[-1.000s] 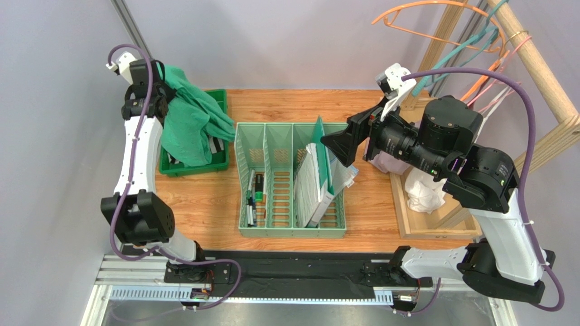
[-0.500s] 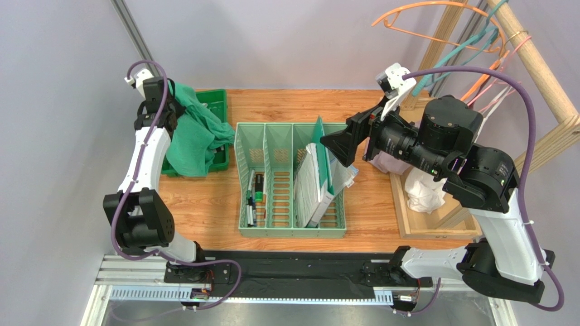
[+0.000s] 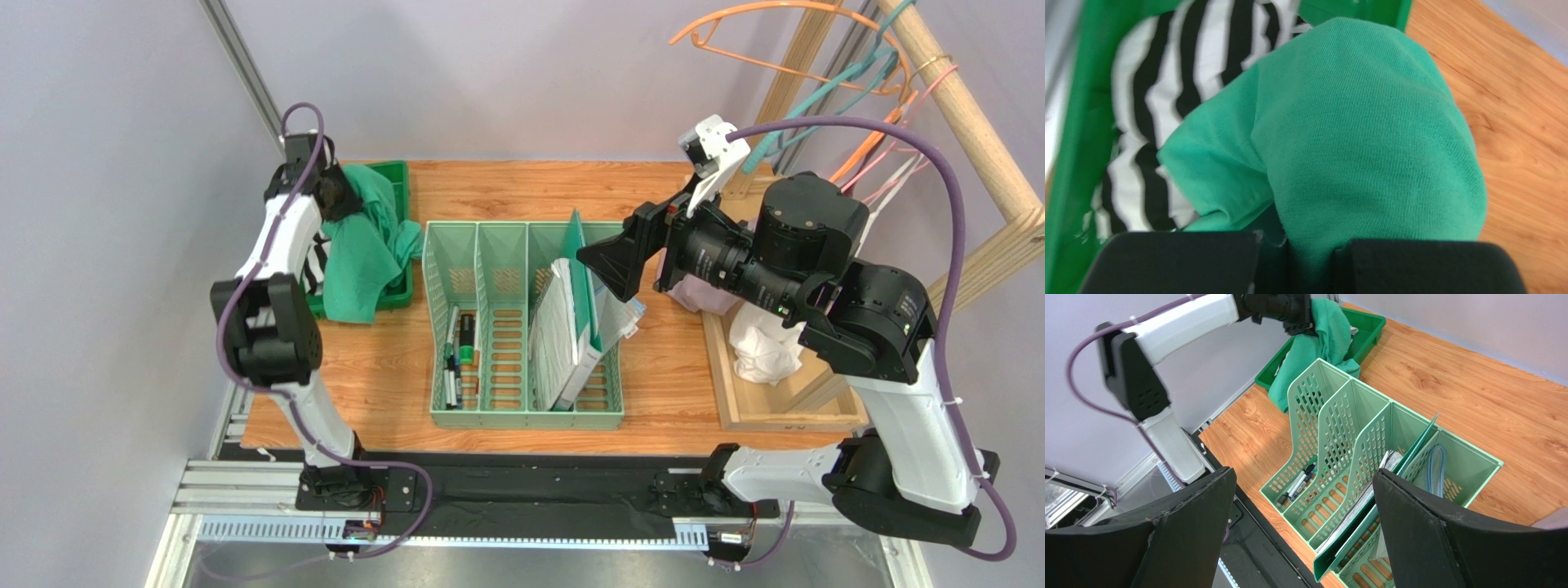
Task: Remove the tank top from the hanger
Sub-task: Place the tank top in the bin.
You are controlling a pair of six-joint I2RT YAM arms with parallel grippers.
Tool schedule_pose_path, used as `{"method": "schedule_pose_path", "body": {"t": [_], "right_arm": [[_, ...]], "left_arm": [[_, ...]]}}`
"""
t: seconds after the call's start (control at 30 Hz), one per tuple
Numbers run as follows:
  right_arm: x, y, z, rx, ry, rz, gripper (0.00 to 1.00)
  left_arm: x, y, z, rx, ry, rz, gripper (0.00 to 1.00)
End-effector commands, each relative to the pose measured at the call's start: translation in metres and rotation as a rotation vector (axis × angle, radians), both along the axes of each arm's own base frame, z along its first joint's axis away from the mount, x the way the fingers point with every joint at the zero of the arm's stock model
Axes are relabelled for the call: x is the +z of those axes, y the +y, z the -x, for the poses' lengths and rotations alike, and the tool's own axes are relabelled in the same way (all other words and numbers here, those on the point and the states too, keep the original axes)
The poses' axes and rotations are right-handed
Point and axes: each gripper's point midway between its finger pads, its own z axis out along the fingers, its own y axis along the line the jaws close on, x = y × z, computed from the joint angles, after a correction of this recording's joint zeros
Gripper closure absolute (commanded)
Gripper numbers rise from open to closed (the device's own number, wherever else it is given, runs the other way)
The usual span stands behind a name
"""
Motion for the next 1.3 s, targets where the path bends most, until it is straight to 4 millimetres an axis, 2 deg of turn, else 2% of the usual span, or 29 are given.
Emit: {"method": "schedule_pose_path", "body": {"t": [0.0, 0.03, 0.07, 0.13, 0.17, 0.2, 0.23, 0.27, 0.33, 0.37, 0.5, 0.53, 0.57, 0.6, 0.63, 0.67, 0.7, 0.73, 0.8, 0.83, 0.9, 0.93, 1.0, 1.03, 1.07, 1.13, 1.23, 1.27], "right_arm": [[0.014, -0.004, 0.006, 0.002, 0.012, -0.051, 0.12], [0.013, -0.005, 0.007, -0.002, 0.021, -0.048, 0.12], [0.011, -0.005, 0.006, -0.006, 0.029, -0.047, 0.12], [0.007, -0.005, 0.006, -0.013, 0.054, -0.043, 0.12], [0.004, -0.004, 0.006, -0.018, 0.065, -0.041, 0.12], [0.003, -0.005, 0.005, -0.025, 0.072, -0.04, 0.12], [-0.001, -0.005, 0.006, -0.03, 0.093, -0.034, 0.12], [-0.004, -0.004, 0.004, -0.038, 0.104, -0.028, 0.12], [-0.009, -0.003, 0.004, -0.043, 0.133, -0.022, 0.12], [-0.013, -0.001, 0.003, -0.046, 0.15, -0.015, 0.12], [-0.029, 0.01, 0.002, -0.035, 0.229, 0.006, 0.12], [-0.03, 0.012, 0.003, -0.029, 0.242, 0.005, 0.12], [-0.033, 0.015, 0.004, -0.021, 0.259, 0.005, 0.12], [-0.036, 0.017, 0.003, -0.025, 0.269, 0.011, 0.12], [-0.036, 0.02, 0.008, 0.006, 0.283, 0.006, 0.12], [-0.038, 0.022, 0.008, 0.011, 0.293, 0.005, 0.12], [-0.036, 0.022, 0.008, 0.009, 0.293, -0.003, 0.12], [-0.035, 0.022, 0.009, 0.012, 0.292, -0.01, 0.12], [-0.03, 0.023, 0.011, 0.021, 0.293, -0.033, 0.12], [-0.029, 0.024, 0.013, 0.03, 0.299, -0.04, 0.12], [-0.025, 0.021, 0.017, 0.035, 0.302, -0.059, 0.12], [-0.023, 0.018, 0.018, 0.029, 0.3, -0.066, 0.12], [-0.02, 0.011, 0.021, 0.009, 0.3, -0.069, 0.12], [-0.02, 0.007, 0.021, 0.003, 0.296, -0.065, 0.07], [-0.018, 0.004, 0.023, -0.004, 0.295, -0.066, 0.04], [-0.019, -0.006, 0.021, -0.054, 0.299, -0.062, 0.04], [-0.021, -0.015, 0.02, -0.096, 0.303, -0.064, 0.02], [-0.02, -0.016, 0.02, -0.099, 0.302, -0.068, 0.02]], "left_arm": [[0.011, -0.031, -0.013, -0.108, 0.075, 0.14, 0.96], [0.012, -0.028, -0.01, -0.091, 0.09, 0.135, 0.93], [0.012, -0.025, -0.006, -0.065, 0.111, 0.13, 0.79], [0.024, -0.013, 0.003, 0.02, 0.102, 0.095, 0.6], [0.026, -0.009, 0.01, 0.052, 0.106, 0.085, 0.31], [0.042, 0.002, 0.018, 0.109, 0.074, 0.047, 0.15], [0.047, 0.005, 0.023, 0.163, 0.067, 0.054, 0.1], [0.06, 0.013, 0.033, 0.214, 0.051, 0.025, 0.01], [0.072, 0.016, 0.044, 0.261, 0.044, 0.036, 0.01], [0.084, 0.014, 0.049, 0.27, 0.021, 0.047, 0.01], [0.098, -0.001, 0.068, 0.258, 0.007, 0.12, 0.01], [0.086, -0.006, 0.077, 0.259, 0.033, 0.137, 0.03], [0.096, -0.017, 0.087, 0.237, -0.001, 0.16, 0.07], [0.095, -0.024, 0.091, 0.215, -0.015, 0.171, 0.1], [0.079, -0.031, 0.09, 0.188, -0.029, 0.188, 0.2], [0.085, -0.048, 0.093, 0.118, -0.074, 0.247, 0.29], [0.082, -0.056, 0.091, 0.08, -0.093, 0.282, 0.41], [0.077, -0.063, 0.085, 0.042, -0.127, 0.311, 0.65], [0.067, -0.079, 0.077, -0.028, -0.104, 0.386, 0.91], [0.058, -0.09, 0.067, -0.073, -0.096, 0.436, 0.94], [0.045, -0.092, 0.056, -0.063, -0.081, 0.486, 0.94], [0.027, -0.089, 0.045, -0.046, -0.054, 0.498, 0.96], [0.004, -0.066, 0.038, 0.044, -0.004, 0.52, 0.97], [-0.019, -0.055, 0.032, 0.085, 0.047, 0.523, 1.0], [-0.031, -0.038, 0.032, 0.126, 0.074, 0.514, 1.0], [-0.061, -0.02, 0.031, 0.138, 0.176, 0.443, 1.0], [-0.087, -0.005, 0.037, 0.135, 0.31, 0.397, 1.0], [-0.088, -0.001, 0.039, 0.141, 0.324, 0.387, 1.0]]}}
